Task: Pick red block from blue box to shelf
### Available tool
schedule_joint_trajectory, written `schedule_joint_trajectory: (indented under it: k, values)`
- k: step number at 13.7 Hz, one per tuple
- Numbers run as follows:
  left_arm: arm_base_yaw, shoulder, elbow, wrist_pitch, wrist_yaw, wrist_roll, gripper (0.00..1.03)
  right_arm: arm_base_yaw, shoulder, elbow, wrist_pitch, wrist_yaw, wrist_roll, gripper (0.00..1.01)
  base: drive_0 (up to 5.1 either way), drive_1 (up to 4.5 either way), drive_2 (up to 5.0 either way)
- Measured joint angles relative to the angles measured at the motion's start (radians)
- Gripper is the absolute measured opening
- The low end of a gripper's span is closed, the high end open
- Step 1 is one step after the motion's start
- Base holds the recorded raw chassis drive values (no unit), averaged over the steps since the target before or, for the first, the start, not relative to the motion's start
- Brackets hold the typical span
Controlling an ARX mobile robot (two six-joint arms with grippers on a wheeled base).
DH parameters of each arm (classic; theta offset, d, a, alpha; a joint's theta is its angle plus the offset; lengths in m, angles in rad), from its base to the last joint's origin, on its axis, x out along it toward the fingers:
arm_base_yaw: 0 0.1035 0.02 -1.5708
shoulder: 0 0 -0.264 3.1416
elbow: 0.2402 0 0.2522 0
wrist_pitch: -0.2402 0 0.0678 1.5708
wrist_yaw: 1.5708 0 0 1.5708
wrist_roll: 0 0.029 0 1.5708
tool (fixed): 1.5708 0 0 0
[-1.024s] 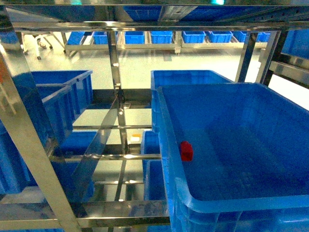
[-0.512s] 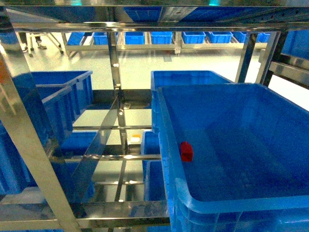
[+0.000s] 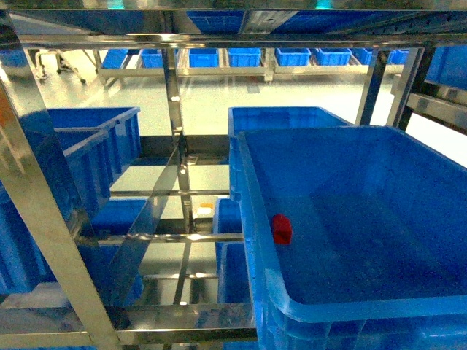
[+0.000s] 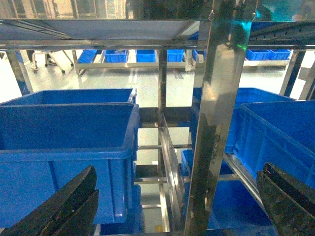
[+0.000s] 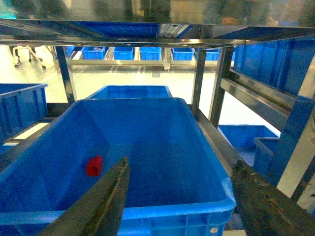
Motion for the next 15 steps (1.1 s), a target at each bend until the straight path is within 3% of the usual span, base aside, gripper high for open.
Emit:
schedule_joint_trajectory:
  k: [3, 7, 10, 12, 13, 15]
  values:
    - [0.000, 0.000, 0.000, 0.000, 0.000, 0.000, 0.98, 0.000, 0.000, 0.000, 0.000, 0.000, 0.000, 0.95, 0.0, 0.00, 0.0]
    - [0.000, 0.000, 0.000, 0.000, 0.000, 0.000, 0.98, 0.000, 0.000, 0.000, 0.000, 0.000, 0.000, 0.98, 0.0, 0.00, 0.0]
    - [0.000, 0.000, 0.000, 0.000, 0.000, 0.000, 0.67, 0.000, 0.000, 0.000, 0.000, 0.000, 0.000, 0.98, 0.0, 0.00, 0.0]
    - [0.000, 0.000, 0.000, 0.000, 0.000, 0.000, 0.92, 0.000, 0.000, 0.000, 0.000, 0.000, 0.000, 0.98, 0.0, 0.00, 0.0]
    - [0.000, 0.000, 0.000, 0.000, 0.000, 0.000, 0.99, 0.000, 0.000, 0.000, 0.000, 0.000, 0.000, 0.98, 0.0, 0.00, 0.0]
    - [0.000, 0.000, 0.000, 0.000, 0.000, 0.000, 0.98, 0.000, 0.000, 0.000, 0.000, 0.000, 0.000, 0.98, 0.0, 0.00, 0.0]
